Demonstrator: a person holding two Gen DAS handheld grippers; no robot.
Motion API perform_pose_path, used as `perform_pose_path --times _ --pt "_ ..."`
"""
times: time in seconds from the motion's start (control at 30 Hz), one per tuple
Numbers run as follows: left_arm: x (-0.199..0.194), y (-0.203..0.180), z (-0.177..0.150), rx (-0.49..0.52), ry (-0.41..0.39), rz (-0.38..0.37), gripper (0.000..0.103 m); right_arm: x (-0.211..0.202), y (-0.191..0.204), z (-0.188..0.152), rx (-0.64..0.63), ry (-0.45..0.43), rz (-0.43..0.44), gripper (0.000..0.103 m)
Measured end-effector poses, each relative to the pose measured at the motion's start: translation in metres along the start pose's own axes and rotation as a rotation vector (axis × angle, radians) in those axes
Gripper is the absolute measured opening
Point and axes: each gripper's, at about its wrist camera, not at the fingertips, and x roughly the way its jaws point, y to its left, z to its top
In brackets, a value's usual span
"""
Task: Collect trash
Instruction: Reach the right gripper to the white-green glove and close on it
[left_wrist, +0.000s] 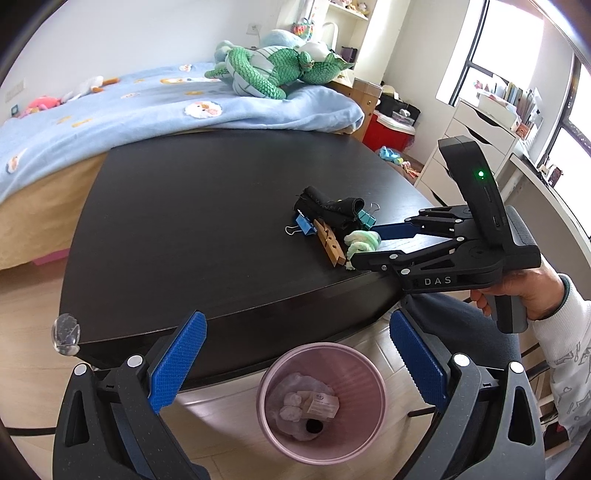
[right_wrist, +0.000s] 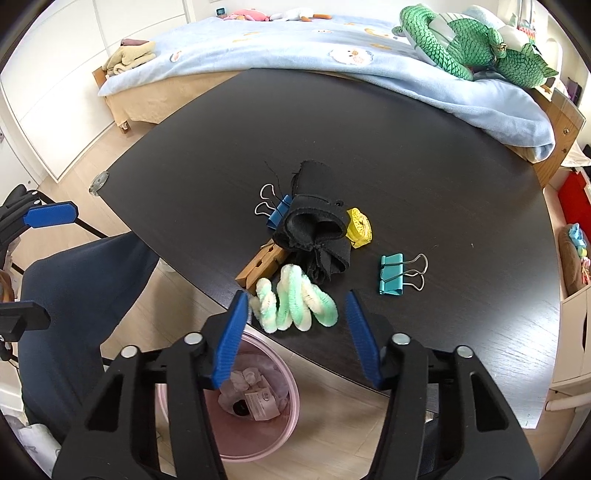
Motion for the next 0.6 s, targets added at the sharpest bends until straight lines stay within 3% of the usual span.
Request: perform_pose_path --times 0.3,0.6 --pt "0.000 0.000 -0.001 0.008 -0.005 0.004 0.096 -0.001 0.000 -0.002 0.006 -0.005 0.008 0.030" --pt "0.000 -0.006 0.004 0.048 -0.022 0.013 0.096 -0.014 -0.004 -0.006 0.039 -0.036 0.018 0.022"
